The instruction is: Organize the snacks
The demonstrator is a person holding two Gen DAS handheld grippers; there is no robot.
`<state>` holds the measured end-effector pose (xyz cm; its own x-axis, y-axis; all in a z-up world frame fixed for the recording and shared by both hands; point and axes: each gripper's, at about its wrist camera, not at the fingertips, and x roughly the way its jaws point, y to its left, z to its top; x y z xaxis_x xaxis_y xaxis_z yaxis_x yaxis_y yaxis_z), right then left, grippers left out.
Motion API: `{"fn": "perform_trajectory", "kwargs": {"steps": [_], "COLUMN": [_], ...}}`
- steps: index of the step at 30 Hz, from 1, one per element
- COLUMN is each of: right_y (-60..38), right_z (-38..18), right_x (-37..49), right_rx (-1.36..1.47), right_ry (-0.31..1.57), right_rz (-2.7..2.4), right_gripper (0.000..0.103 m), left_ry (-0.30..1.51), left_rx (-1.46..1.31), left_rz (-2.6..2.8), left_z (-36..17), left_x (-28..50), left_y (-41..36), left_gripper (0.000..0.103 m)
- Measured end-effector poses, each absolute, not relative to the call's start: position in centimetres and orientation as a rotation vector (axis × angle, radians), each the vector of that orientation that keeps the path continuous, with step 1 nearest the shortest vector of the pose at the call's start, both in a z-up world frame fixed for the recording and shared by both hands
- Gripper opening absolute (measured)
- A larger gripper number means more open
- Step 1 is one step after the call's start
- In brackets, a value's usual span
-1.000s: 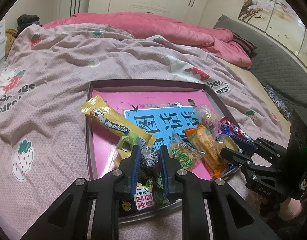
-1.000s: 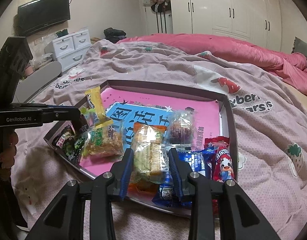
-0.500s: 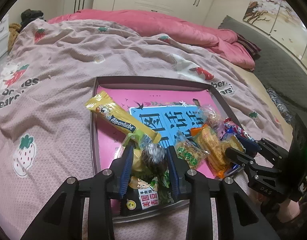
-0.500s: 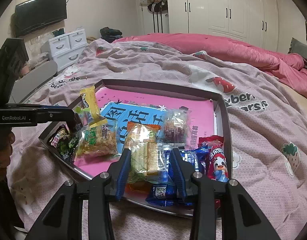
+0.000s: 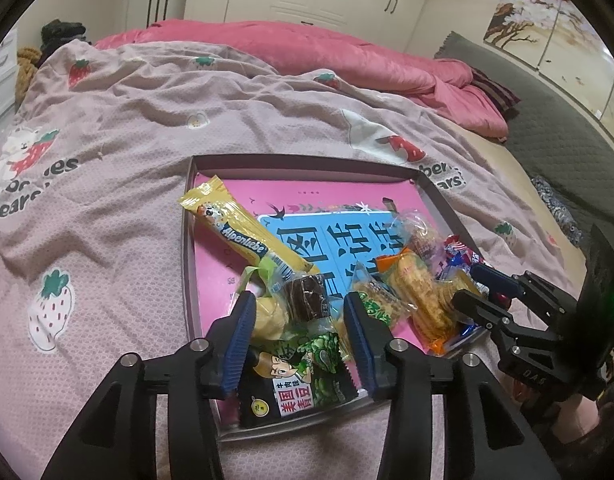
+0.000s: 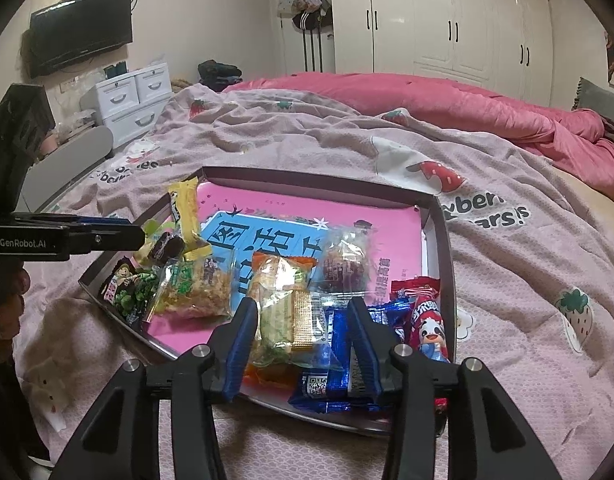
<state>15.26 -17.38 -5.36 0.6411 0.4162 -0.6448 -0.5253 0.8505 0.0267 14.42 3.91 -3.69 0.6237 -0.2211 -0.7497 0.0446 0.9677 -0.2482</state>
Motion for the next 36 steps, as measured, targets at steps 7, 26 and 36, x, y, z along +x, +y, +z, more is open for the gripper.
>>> {"fn": "perform_trajectory", "kwargs": {"steps": [7,26,36], "right_y": [-17.5,-18.1,-17.3], "right_z": [-4.7,-2.1,-1.9], "right_x": [14.9,11.8,9.5], "right_rx": [-0.18,-0.137,-0.149], "right_ry": [0.665,0.62,0.657], "right_rz": [0.52,0.526,0.529], "right_gripper": [0.051,0.066,0.066], "left_ry": [0.887,0.881,0.902], "left_rx": [-0.204,-0.165,-0.165], "left_rz": [-0.137,-0.12,-0.126], "left_z": [-3.5,-2.1,-1.8], "left_x": [14.2,11.8,8.9], "left_y": [3.9,2.8,1.6], "left_gripper": [0.058,0.071,0.075]}}
